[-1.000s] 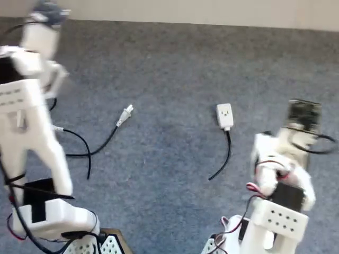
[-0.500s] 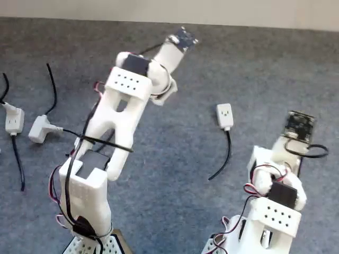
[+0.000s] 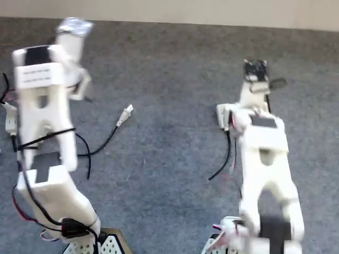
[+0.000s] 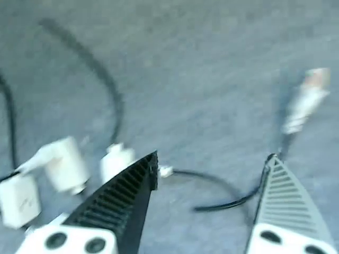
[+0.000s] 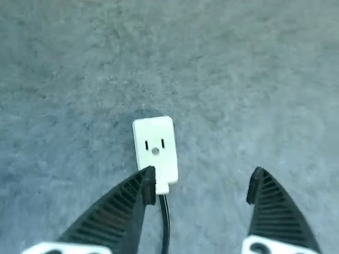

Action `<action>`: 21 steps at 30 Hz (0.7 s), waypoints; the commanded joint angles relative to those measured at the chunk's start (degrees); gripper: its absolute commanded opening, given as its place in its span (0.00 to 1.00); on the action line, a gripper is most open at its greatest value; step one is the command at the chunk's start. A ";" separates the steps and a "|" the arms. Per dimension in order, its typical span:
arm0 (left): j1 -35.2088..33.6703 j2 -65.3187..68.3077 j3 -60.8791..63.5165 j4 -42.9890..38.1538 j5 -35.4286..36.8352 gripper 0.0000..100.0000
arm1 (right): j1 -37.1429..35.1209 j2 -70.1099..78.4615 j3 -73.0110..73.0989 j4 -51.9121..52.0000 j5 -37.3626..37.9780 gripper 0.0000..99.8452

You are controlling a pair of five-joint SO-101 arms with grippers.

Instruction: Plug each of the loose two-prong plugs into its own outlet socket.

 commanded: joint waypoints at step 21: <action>-21.05 8.13 -2.33 -8.88 -11.08 0.31 | -12.62 34.33 -20.09 -0.84 0.88 0.27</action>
